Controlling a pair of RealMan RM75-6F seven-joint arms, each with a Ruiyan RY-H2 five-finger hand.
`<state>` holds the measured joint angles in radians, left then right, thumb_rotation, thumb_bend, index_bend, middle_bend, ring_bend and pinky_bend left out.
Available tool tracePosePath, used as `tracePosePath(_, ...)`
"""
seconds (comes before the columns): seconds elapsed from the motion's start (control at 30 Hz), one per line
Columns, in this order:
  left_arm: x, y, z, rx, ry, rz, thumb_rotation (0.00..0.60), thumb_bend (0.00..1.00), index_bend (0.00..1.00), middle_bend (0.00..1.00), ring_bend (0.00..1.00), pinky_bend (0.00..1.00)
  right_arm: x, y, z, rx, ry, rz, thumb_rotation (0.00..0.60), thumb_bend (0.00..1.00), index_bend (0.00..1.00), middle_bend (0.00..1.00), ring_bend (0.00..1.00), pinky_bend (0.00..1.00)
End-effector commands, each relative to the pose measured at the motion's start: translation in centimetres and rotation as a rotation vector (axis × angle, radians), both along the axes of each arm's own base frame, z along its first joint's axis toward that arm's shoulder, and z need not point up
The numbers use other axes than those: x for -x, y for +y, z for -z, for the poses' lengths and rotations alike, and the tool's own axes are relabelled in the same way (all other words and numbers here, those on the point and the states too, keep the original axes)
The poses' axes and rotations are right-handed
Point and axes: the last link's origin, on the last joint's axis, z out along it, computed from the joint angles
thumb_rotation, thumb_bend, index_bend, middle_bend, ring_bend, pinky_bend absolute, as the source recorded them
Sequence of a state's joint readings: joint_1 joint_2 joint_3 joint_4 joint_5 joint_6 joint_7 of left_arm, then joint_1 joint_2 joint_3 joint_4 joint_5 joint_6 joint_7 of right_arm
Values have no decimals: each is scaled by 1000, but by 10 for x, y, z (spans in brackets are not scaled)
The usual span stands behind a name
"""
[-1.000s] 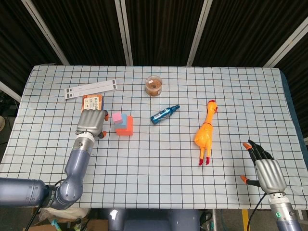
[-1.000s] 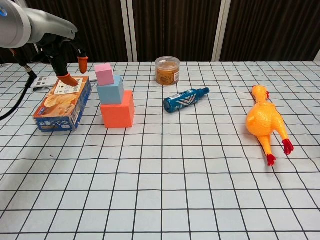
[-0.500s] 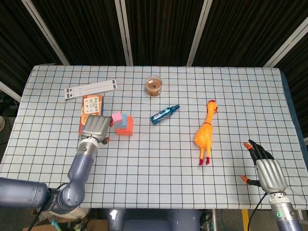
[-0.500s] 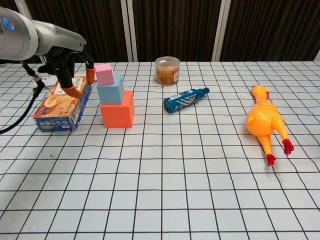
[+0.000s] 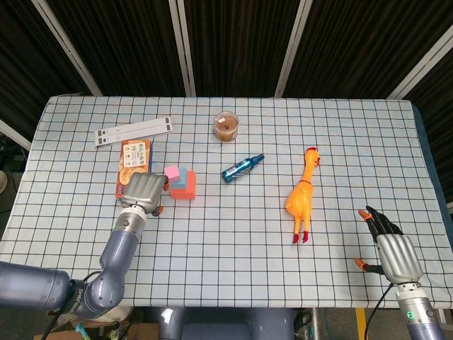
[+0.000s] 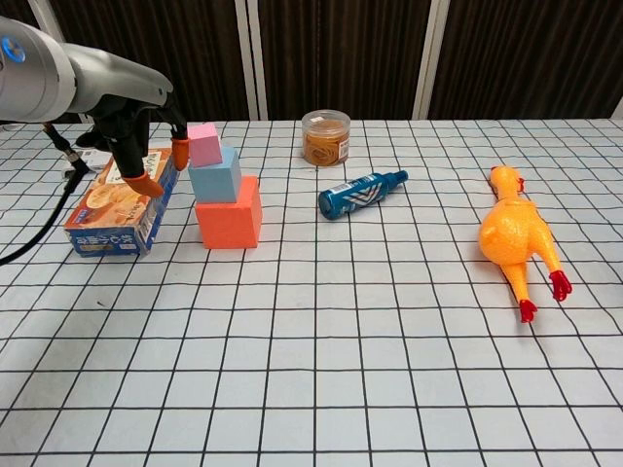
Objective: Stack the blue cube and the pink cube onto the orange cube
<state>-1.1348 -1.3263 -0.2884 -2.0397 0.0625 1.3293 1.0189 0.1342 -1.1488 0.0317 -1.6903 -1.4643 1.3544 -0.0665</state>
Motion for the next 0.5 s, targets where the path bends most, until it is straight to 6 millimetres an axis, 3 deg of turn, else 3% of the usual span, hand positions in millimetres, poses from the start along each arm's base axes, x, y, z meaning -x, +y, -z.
tracePosePath(0.03,1,1,0,-1,0,-3,600,316,360,1000,805,780,0,0,0,-1,-1,1,600,160,124,74,128,252)
tracePosePath(0.5,-1,-1,3,8,-3,15,600,316,357,1000,805,780,1,-1,1,-7,-6,7,600,160,124,74,128,252)
